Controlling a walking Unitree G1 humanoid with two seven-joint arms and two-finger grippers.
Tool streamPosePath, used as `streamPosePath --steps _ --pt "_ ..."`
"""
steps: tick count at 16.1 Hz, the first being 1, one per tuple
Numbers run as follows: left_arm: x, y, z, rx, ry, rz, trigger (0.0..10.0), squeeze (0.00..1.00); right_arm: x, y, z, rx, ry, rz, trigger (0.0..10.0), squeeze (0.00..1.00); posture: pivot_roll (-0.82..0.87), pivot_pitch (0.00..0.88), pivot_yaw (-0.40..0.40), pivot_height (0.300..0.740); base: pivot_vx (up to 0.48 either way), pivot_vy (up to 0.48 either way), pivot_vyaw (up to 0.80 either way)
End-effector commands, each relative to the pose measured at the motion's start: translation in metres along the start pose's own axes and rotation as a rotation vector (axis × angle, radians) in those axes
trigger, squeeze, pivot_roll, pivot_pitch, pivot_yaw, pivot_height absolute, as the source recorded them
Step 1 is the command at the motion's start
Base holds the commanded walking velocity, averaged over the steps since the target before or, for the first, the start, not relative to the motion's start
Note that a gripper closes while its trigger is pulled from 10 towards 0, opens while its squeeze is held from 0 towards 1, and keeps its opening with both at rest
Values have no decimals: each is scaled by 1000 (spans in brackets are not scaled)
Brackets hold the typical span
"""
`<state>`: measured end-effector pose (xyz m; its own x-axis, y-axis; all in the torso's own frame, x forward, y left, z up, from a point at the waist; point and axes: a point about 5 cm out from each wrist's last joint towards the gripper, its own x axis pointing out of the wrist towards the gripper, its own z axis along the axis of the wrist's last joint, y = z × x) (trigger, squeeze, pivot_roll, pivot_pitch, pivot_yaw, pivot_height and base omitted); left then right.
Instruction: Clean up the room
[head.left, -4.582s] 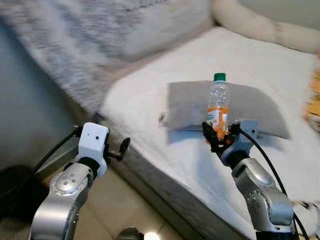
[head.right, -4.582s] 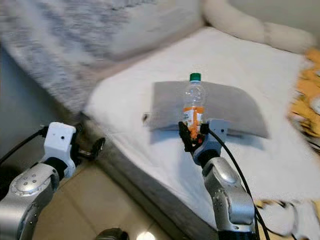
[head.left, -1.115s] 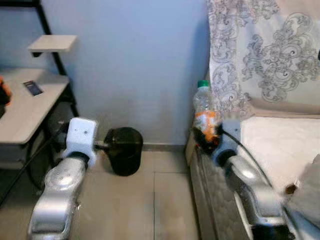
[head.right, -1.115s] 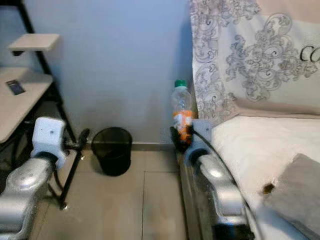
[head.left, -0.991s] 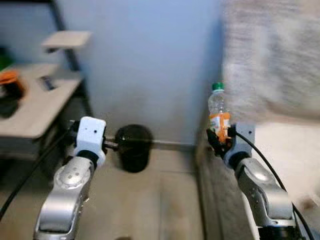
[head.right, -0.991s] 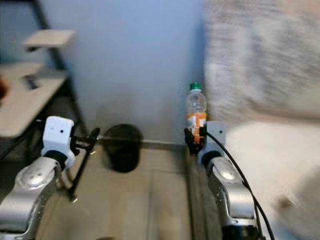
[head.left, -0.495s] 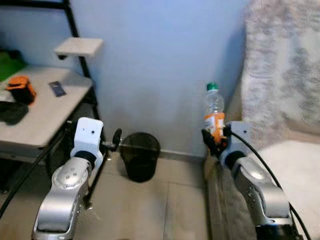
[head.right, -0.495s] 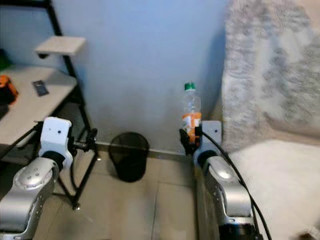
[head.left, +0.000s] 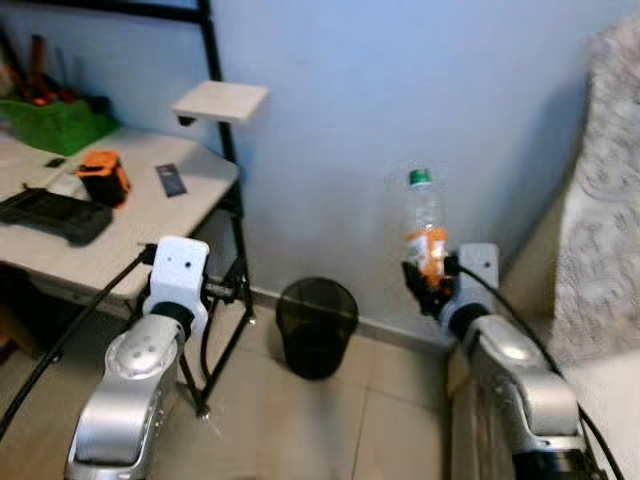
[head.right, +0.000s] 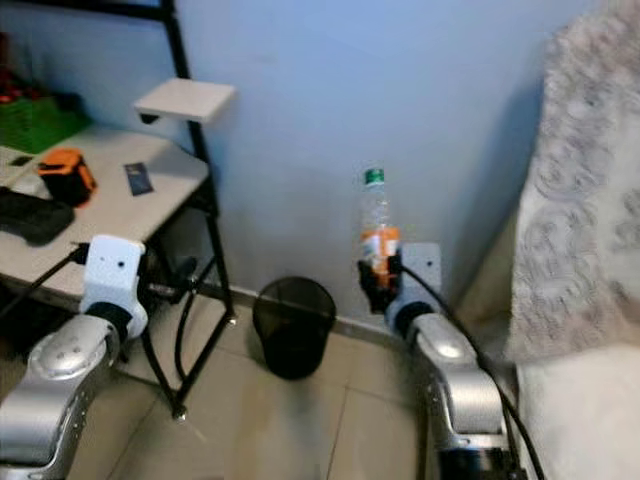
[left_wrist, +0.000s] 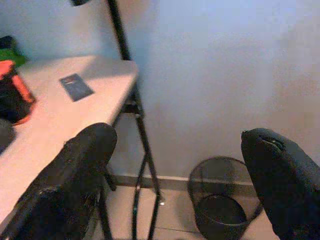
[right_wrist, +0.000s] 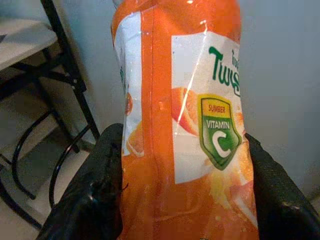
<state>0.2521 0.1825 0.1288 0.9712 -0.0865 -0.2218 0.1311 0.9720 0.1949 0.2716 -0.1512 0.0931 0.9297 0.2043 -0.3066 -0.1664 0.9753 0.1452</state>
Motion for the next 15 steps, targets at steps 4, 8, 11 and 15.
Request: streamPosePath --steps 4,8,11,15 --pt "-1 5 1 24 -8 7 10000 0 1 7 -1 -3 7 21 10000 0 25 0 -34 740 330 0 0" --pt "-2 4 1 26 -9 1 10000 0 2 7 -2 -2 11 13 10000 0 25 0 -34 740 330 0 0" --pt "-2 3 2 34 -16 -24 10000 0 1 6 -3 -1 18 7 10000 0 25 0 -35 740 331 0 0" --pt "-9 4 -2 44 -19 -54 10000 0 -2 1 -8 -18 38 2 10000 0 34 0 -51 740 330 0 0"
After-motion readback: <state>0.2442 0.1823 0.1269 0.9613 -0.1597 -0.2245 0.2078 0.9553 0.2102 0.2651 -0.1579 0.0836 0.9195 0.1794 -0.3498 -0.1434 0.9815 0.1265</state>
